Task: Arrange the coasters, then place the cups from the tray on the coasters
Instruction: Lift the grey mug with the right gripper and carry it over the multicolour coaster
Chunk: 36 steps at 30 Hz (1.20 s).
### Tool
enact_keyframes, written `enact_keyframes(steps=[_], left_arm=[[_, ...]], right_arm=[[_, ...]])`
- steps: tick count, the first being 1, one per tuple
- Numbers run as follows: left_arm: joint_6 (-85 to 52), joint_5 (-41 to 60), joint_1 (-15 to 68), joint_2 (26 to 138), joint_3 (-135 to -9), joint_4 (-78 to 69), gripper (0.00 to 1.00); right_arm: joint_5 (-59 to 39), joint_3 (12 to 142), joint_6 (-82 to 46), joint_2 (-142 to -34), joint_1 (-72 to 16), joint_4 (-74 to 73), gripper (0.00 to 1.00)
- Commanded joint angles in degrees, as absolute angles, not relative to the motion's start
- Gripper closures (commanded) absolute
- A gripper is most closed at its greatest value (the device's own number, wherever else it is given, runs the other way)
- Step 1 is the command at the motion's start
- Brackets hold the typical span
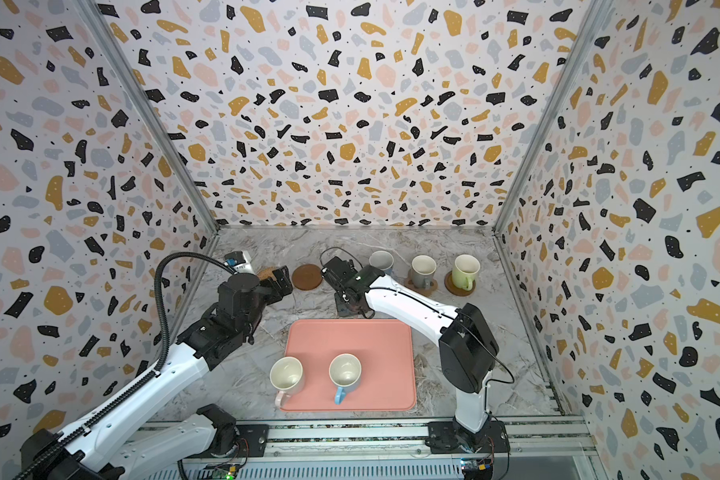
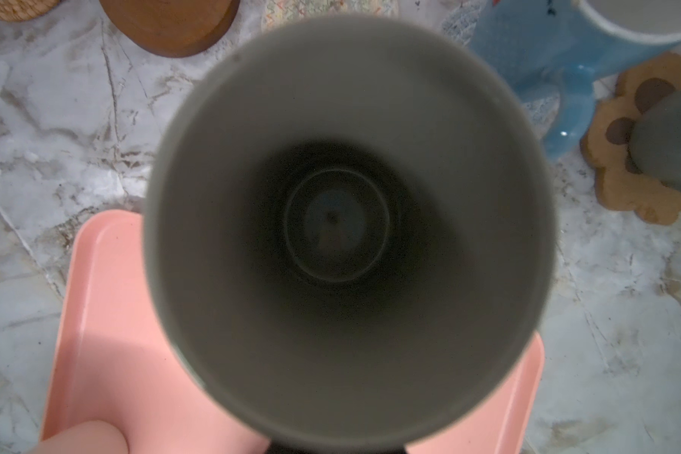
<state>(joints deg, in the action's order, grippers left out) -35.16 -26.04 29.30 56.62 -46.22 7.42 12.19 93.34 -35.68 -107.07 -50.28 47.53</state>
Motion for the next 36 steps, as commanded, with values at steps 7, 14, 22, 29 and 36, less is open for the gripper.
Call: enact_keyframes(steps=[7,14,22,29,36], left_arm=[[-35.4,-25.3,28.9,54.7,-43.8,7.2,0.00],[-34.5,-24.1,28.9,55.0,-43.9,7.0,0.00],[-34.8,-21.9,28.9,55.1,-43.3,6.9,0.01],[-35.8,-19.8,28.7,54.9,-42.5,7.0,0.00],[-36.7,-19.0,28.7,54.4,-41.9,7.0,0.00]], right_arm=[[14.8,102.7,-36.3,-110.5,-48.6,47.1,0.93],[14.9,107.2,-36.7,-114.1,-46.9,47.5,0.93],[14.9,113.9,-36.2,-118.8,-45.3,48.9,0.93],[14.9,121.5,-35.7,-124.3,-44.7,50.7,0.93],[14.3,128.5,-34.9,-129.1,-43.7,52.2,0.93]])
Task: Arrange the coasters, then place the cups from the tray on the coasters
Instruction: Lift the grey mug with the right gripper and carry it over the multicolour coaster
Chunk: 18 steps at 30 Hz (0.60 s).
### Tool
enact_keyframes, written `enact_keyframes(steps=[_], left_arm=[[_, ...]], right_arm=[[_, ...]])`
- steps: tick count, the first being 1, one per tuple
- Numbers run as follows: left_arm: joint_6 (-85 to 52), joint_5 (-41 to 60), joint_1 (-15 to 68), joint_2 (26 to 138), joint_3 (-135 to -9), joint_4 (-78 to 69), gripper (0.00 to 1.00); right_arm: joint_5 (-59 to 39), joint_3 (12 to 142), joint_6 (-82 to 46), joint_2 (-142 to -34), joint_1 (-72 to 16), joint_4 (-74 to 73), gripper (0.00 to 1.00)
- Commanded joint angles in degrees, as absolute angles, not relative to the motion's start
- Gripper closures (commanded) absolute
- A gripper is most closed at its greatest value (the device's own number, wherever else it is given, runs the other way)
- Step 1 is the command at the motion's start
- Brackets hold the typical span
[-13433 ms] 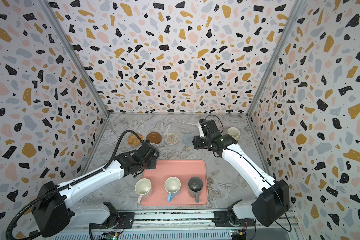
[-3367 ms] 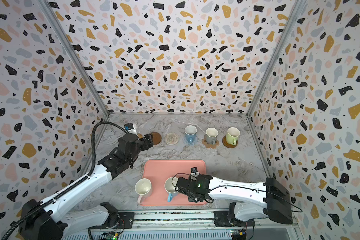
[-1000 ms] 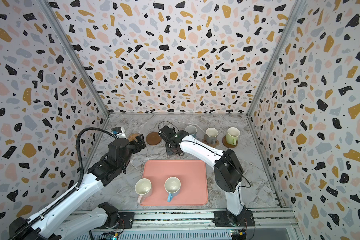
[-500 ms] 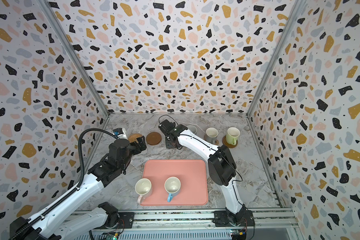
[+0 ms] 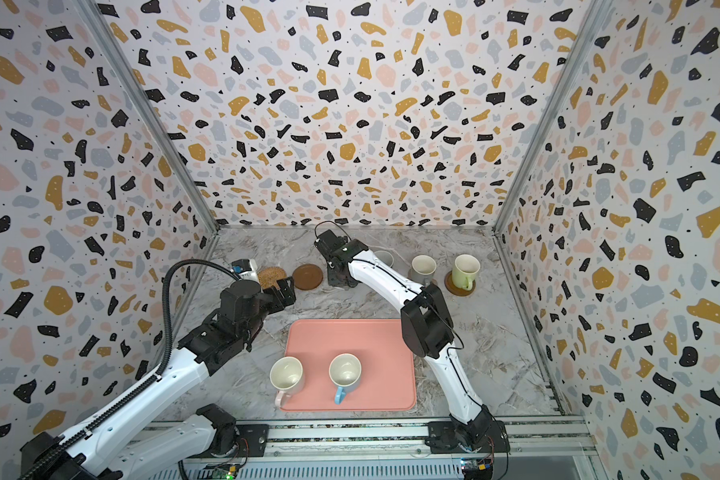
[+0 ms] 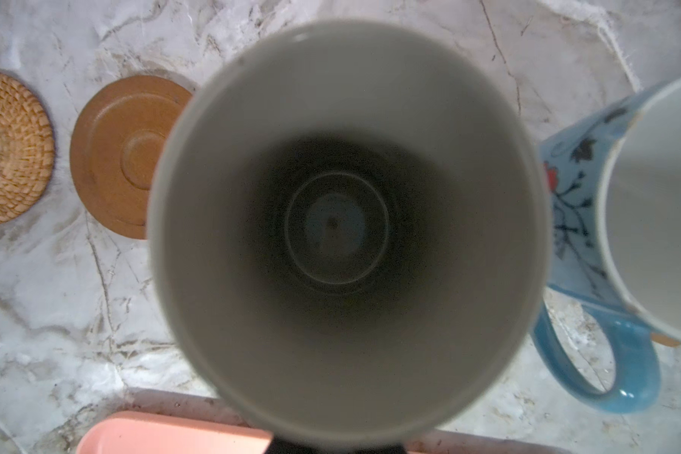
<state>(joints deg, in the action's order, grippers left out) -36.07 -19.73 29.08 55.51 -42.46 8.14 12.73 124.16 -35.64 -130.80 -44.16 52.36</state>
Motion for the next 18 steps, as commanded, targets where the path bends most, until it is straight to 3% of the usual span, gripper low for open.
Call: enact_keyframes(steps=[1,18], left_arm=[[-36.7,-18.9,28.7,54.2,-41.8,7.1,0.00],[-37.9,-17.3,28.7,53.4,-40.5,7.0,0.00]], right_arm=[[14.1,129.1,-34.8,-129.6,-43.6,52.2,0.93],[12.7,135.5,-33.9,-134.2,-42.4,51.5,0.93]])
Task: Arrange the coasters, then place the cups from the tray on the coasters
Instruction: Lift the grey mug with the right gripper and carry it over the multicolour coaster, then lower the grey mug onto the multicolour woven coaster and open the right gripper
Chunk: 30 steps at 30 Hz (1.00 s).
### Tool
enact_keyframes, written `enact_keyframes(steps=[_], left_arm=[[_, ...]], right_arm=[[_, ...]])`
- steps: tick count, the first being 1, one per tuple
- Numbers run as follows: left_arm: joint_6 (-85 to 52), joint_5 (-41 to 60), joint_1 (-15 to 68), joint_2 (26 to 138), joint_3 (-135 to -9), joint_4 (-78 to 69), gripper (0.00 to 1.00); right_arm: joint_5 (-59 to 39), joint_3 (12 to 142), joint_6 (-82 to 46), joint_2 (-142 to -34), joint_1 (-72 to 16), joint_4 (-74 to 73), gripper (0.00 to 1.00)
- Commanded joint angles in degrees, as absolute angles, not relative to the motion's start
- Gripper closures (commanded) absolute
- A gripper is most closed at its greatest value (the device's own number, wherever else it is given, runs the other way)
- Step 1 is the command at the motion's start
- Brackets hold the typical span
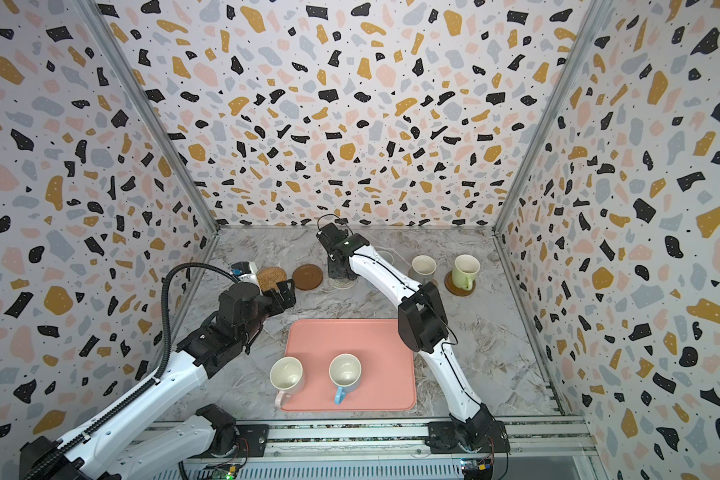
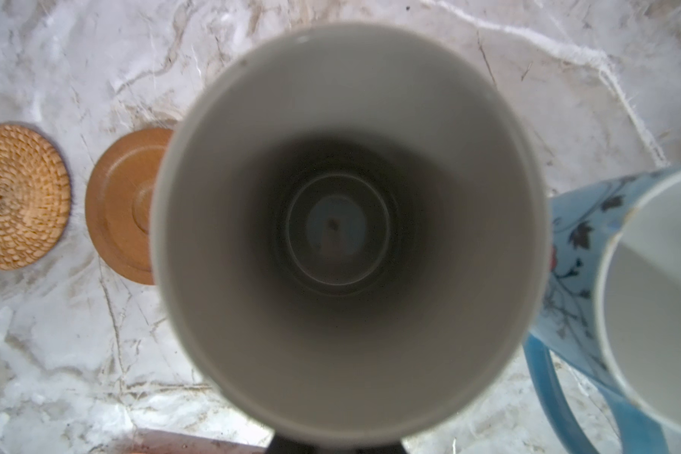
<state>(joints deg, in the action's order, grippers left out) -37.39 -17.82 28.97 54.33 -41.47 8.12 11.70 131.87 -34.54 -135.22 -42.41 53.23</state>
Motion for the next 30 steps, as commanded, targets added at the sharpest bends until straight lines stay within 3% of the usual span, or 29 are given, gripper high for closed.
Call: enact_keyframes(steps=[1,22,30], left_arm=[[-37.9,-17.3,28.7,53.5,-40.5,7.1,0.00],[-38.2,-17.1,28.7,52.6,-39.9,7.4,0.00],[-38.4,-17.0,28.8,52.4,-40.1,7.5,0.00]], right_arm=[[12.6,135.6,-33.9,-134.4,-42.4,51.4,0.93],[11.2,135.7,-34.4,-136.4,-42.1,51.2,0.93],[10.5,134.5,-35.1,-136.4,-42.3,51.2,0.88]])
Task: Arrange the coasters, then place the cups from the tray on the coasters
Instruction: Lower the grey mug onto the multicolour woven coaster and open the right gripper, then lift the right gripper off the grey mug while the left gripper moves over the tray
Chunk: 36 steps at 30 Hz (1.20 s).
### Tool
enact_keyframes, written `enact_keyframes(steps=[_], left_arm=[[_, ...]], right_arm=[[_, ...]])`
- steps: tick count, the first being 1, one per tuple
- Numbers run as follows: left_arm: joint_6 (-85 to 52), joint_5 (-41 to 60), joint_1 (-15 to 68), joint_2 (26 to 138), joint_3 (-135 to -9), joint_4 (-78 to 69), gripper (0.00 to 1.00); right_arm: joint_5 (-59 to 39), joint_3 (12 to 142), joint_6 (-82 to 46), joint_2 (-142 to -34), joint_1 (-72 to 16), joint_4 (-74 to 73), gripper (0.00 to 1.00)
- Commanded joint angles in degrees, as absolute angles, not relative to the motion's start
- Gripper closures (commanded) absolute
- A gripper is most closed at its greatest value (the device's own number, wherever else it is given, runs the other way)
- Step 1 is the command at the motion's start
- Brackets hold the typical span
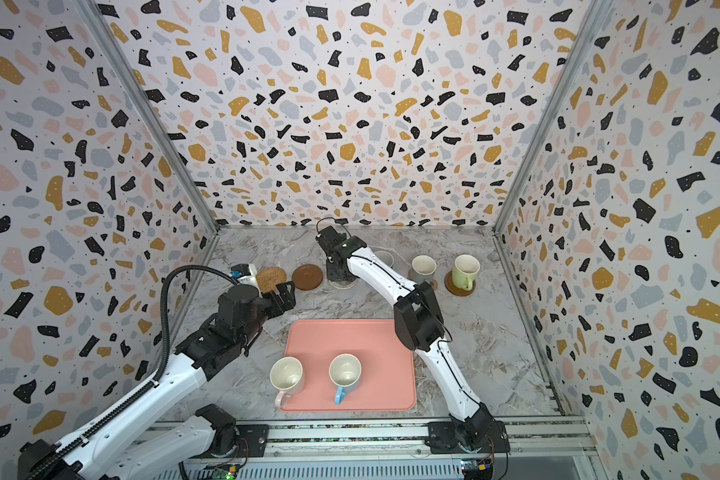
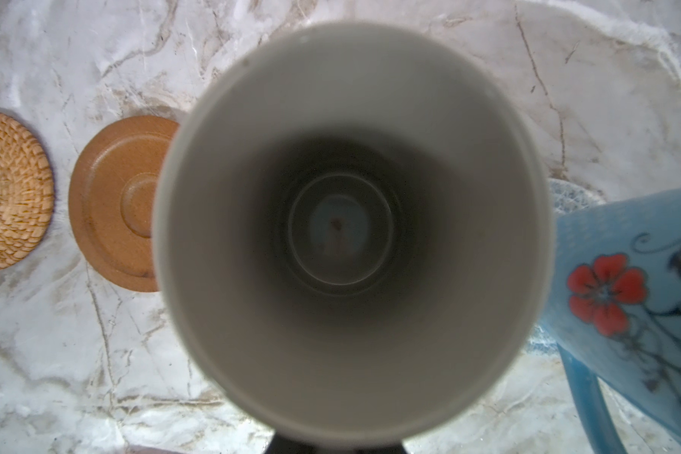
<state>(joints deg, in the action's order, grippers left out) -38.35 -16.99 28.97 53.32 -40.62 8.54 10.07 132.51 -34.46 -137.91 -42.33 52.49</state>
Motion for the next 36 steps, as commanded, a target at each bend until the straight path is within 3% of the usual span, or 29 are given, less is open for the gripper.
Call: enact_keyframes(steps=[1,18,36], left_arm=[[-38.5,-17.0,28.7,52.3,-40.0,7.5,0.00],[-38.9,-17.3,28.8,51.7,-40.0,8.1,0.00],[-37.6,-24.7,28.7,49.1,-41.7,11.1,0.00]], right_arm=[[10.5,134.4,-35.1,-136.3,-42.4,51.1,0.87],[7.2,130.6,-35.9,-132.2,-42.7,47.9,0.67],[5.6,117.8,-36.9,-122.6,-42.6,41.4,0.65]])
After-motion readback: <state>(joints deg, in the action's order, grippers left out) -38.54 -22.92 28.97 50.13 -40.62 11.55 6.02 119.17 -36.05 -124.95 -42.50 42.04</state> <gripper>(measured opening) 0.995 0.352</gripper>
